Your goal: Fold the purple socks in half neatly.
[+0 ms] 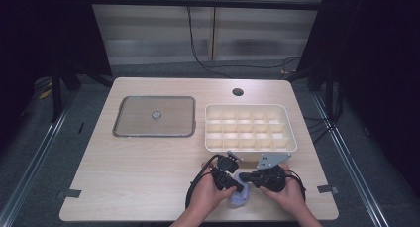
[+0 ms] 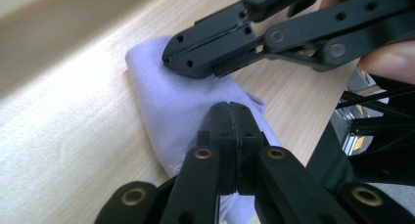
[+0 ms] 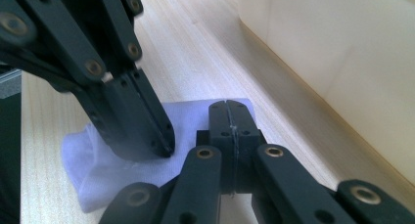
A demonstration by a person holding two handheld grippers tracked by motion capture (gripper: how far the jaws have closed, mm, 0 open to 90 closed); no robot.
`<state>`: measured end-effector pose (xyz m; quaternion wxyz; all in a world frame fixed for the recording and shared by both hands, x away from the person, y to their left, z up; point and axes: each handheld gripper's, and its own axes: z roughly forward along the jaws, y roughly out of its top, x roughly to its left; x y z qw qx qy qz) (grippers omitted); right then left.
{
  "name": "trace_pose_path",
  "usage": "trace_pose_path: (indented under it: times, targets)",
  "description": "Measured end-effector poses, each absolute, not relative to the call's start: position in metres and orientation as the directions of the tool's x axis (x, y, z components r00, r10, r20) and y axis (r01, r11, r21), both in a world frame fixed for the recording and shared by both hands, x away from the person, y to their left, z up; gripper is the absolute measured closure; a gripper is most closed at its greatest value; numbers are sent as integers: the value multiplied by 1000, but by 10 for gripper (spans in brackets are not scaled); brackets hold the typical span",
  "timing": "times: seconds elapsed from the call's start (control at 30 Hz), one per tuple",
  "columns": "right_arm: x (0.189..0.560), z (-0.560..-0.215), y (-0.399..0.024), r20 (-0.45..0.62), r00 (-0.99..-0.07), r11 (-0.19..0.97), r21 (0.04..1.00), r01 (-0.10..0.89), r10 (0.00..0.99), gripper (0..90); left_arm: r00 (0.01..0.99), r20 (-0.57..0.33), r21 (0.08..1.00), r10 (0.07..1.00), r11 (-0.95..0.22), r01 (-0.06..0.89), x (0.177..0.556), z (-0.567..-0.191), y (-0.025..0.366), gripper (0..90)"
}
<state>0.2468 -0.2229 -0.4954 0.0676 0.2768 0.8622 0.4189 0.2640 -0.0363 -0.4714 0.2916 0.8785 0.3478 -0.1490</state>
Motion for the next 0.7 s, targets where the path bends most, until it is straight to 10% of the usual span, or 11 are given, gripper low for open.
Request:
trace_pose_path:
  times: [0.7]
  targets:
    - [247, -497, -224, 124, -838, 485, 766, 422, 532, 900, 718, -493, 397, 491, -607, 688, 251, -468, -36, 900]
